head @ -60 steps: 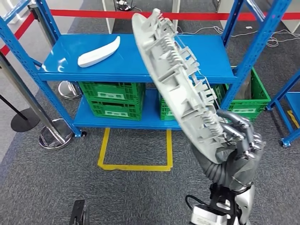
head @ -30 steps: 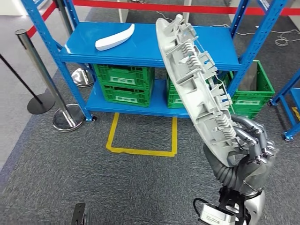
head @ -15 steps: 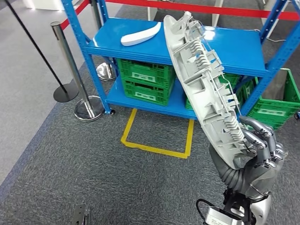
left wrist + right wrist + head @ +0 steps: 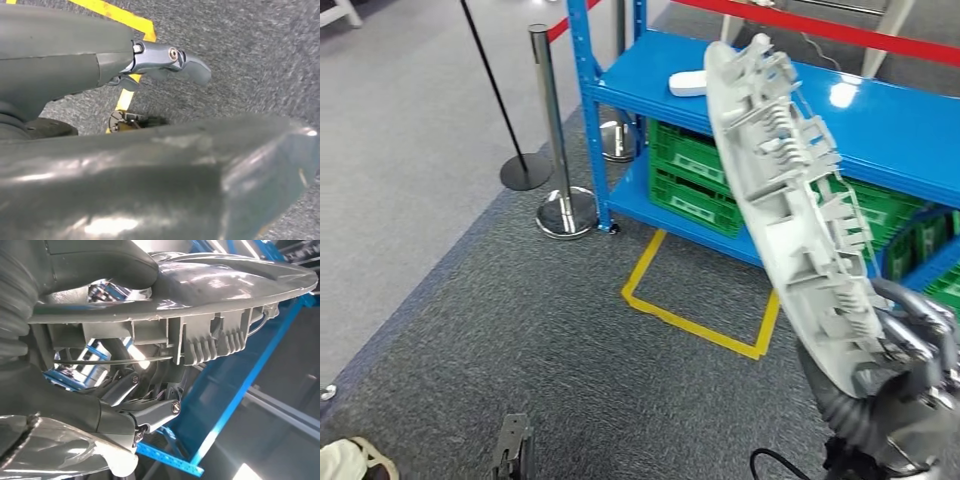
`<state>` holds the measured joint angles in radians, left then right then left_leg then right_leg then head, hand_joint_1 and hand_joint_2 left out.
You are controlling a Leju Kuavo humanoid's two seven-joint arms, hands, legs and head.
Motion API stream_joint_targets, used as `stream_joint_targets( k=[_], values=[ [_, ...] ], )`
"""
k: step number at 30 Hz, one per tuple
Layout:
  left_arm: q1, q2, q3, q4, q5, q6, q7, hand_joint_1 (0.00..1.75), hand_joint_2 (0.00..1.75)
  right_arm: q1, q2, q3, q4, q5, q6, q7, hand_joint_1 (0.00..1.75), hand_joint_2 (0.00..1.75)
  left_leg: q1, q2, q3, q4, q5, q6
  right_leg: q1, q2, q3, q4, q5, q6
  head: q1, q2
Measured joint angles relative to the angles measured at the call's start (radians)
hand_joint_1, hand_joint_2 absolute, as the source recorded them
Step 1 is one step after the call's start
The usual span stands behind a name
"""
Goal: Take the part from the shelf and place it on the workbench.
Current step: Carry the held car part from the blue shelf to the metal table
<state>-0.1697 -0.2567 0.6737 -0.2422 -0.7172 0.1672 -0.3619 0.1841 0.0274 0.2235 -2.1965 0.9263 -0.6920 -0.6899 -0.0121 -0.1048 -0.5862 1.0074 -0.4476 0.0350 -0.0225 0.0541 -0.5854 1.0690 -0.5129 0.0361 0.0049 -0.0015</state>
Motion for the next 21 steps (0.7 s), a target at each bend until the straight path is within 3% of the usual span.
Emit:
stream_joint_targets(
  k=[2,4,6,8,10,11,12,13,15,17,19,20,21],
  values=[
    [-0.002,0.002,-0.018,0.000,-0.023,-0.001,0.023,0.00,0.00,0.042,0.016,-0.015,-0.047,0.023,0.000,-0.001,1.75,1.75,0.002,-0.022,-0.014,0.010,0.000,-0.010,-0.002,0.025,0.023,-0.045,0.001,-0.007,-0.001,0.000],
    [0.010,0.012,-0.035,0.000,-0.042,-0.004,0.037,0.00,0.00,0.093,0.042,-0.027,-0.101,0.044,0.000,-0.001,1.75,1.75,0.004,-0.036,-0.023,0.014,0.001,-0.020,-0.001,0.006,0.026,-0.048,0.000,-0.017,-0.001,0.000],
    [0.022,0.023,-0.048,0.000,-0.051,-0.006,0.038,0.00,0.00,0.129,0.064,-0.033,-0.140,0.055,0.000,0.000,1.75,1.75,0.000,0.006,-0.035,0.043,-0.020,-0.032,-0.004,-0.017,0.031,-0.051,0.000,-0.027,-0.007,0.000],
    [0.023,0.029,-0.059,0.000,-0.057,-0.006,0.038,0.00,0.00,0.157,0.083,-0.041,-0.167,0.065,-0.001,0.001,1.75,1.75,0.002,0.071,-0.081,0.146,-0.076,-0.047,-0.004,-0.047,0.034,-0.053,-0.002,-0.036,-0.016,0.000],
    [0.020,0.035,-0.068,0.000,-0.061,-0.010,0.040,0.00,0.00,0.174,0.097,-0.051,-0.182,0.075,-0.001,0.002,1.75,1.75,0.011,0.094,-0.137,0.271,-0.125,-0.057,-0.002,-0.079,0.036,-0.052,-0.006,-0.041,-0.019,0.000],
    [0.020,0.037,-0.072,0.000,-0.062,-0.012,0.040,0.00,0.00,0.178,0.103,-0.054,-0.185,0.078,-0.001,0.002,1.75,1.75,0.014,0.096,-0.147,0.296,-0.128,-0.060,-0.002,-0.093,0.037,-0.052,-0.007,-0.042,-0.020,0.000],
    [0.020,0.038,-0.075,0.000,-0.062,-0.015,0.041,0.00,0.00,0.182,0.107,-0.057,-0.188,0.080,-0.001,0.002,1.75,1.75,0.016,0.098,-0.137,0.283,-0.112,-0.060,-0.002,-0.107,0.039,-0.052,-0.008,-0.041,-0.020,0.000],
    [0.020,0.039,-0.076,0.000,-0.061,-0.017,0.041,0.00,0.00,0.185,0.111,-0.060,-0.191,0.082,-0.001,0.002,1.75,1.75,0.017,0.105,-0.109,0.232,-0.082,-0.059,-0.001,-0.119,0.042,-0.052,-0.010,-0.040,-0.020,0.000],
    [0.016,0.041,-0.078,0.000,-0.060,-0.020,0.040,0.00,0.00,0.189,0.120,-0.064,-0.198,0.085,-0.001,0.001,1.75,1.75,0.009,0.147,-0.037,0.095,-0.027,-0.048,0.002,-0.144,0.048,-0.052,-0.015,-0.034,-0.020,0.000],
    [0.011,0.042,-0.081,0.000,-0.061,-0.021,0.039,0.00,0.00,0.196,0.130,-0.069,-0.206,0.087,-0.001,0.002,1.75,1.75,-0.002,0.179,-0.003,0.023,-0.014,-0.034,0.008,-0.167,0.050,-0.051,-0.020,-0.026,-0.019,0.000],
    [0.011,0.045,-0.085,0.000,-0.063,-0.021,0.042,0.00,0.00,0.202,0.136,-0.073,-0.212,0.088,-0.001,0.002,1.75,1.75,-0.005,0.165,-0.005,0.014,-0.016,-0.023,0.010,-0.190,0.055,-0.054,-0.023,-0.016,-0.018,0.000],
    [0.014,0.046,-0.086,0.000,-0.064,-0.021,0.044,0.00,0.00,0.203,0.138,-0.074,-0.214,0.089,-0.001,0.002,1.75,1.75,-0.003,0.153,-0.002,0.007,-0.013,-0.016,0.008,-0.185,0.056,-0.053,-0.028,-0.010,-0.017,0.000],
    [0.015,0.047,-0.088,0.000,-0.065,-0.021,0.046,0.00,0.00,0.205,0.140,-0.075,-0.216,0.089,-0.001,0.002,1.75,1.75,0.000,0.141,0.001,0.000,-0.008,-0.009,0.006,-0.164,0.051,-0.038,-0.042,-0.006,-0.015,0.000]
  ],
)
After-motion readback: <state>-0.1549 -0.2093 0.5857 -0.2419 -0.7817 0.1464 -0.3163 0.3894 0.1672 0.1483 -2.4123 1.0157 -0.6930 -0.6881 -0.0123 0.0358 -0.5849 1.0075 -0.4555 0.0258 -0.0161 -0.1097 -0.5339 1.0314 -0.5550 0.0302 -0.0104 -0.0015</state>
